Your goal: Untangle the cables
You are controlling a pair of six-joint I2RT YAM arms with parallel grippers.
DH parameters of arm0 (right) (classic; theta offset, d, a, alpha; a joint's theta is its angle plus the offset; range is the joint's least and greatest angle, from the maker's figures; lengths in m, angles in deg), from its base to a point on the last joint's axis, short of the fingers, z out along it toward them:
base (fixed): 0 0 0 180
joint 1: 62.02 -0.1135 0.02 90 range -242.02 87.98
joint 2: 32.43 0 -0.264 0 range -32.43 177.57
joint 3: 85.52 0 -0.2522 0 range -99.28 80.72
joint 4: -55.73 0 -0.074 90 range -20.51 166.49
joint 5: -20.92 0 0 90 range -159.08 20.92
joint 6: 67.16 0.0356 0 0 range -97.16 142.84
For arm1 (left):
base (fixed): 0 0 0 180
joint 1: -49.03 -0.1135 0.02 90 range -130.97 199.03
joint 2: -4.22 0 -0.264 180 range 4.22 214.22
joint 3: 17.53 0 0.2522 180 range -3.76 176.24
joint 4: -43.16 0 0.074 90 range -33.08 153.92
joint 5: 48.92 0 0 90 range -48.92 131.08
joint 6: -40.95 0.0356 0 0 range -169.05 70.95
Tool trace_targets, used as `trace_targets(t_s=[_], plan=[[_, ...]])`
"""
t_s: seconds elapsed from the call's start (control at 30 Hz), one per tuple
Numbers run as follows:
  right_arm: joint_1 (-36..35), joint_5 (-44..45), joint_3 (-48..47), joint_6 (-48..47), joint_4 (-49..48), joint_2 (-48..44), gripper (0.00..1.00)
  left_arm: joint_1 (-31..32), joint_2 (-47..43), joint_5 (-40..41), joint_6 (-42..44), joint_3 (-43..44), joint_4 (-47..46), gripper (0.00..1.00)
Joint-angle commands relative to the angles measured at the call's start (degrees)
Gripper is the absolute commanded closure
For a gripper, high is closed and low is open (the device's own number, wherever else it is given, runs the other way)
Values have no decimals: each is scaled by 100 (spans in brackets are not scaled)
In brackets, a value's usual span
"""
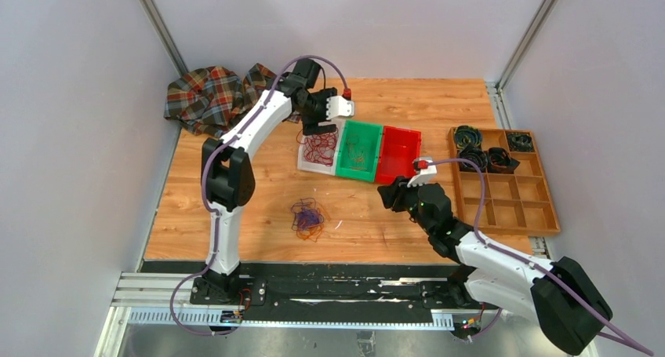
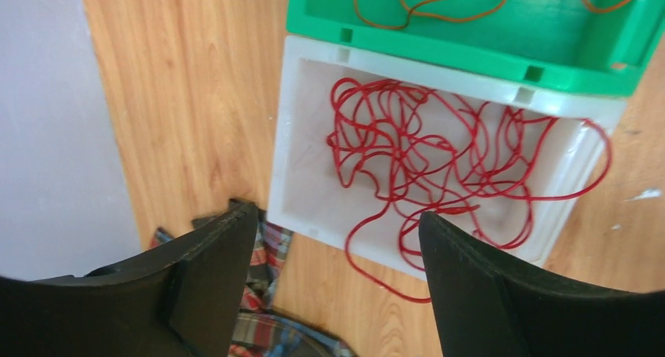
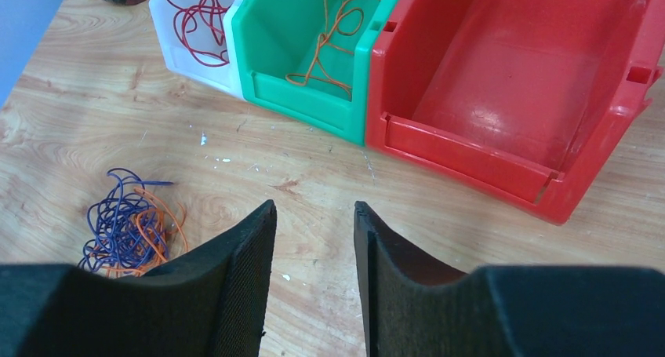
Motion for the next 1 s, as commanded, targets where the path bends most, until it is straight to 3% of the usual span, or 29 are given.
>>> trace_targets(t_s=[0.0, 0.1, 0.27, 0.43, 0.67, 0.97], plan=[[103, 17, 76, 38, -198, -16, 59, 139, -153, -185, -1019, 16, 147, 16], [102, -11, 65, 25, -199, 3, 56, 144, -670, -352, -1461, -360, 148, 1], [102, -69, 11, 1, -184, 57, 54, 13, -2011, -664, -1404, -1815, 172, 2], [103, -80, -2, 13, -156, 78, 55, -36, -2896, -1001, -681, -3148, 704, 2], [104, -125, -90, 15, -68, 154, 64, -32, -2570, -1491, -75, -3902, 557, 2], [103, -88, -68, 42, -66, 138, 65, 34, -1902, -1255, -1068, -3821, -224, 4]])
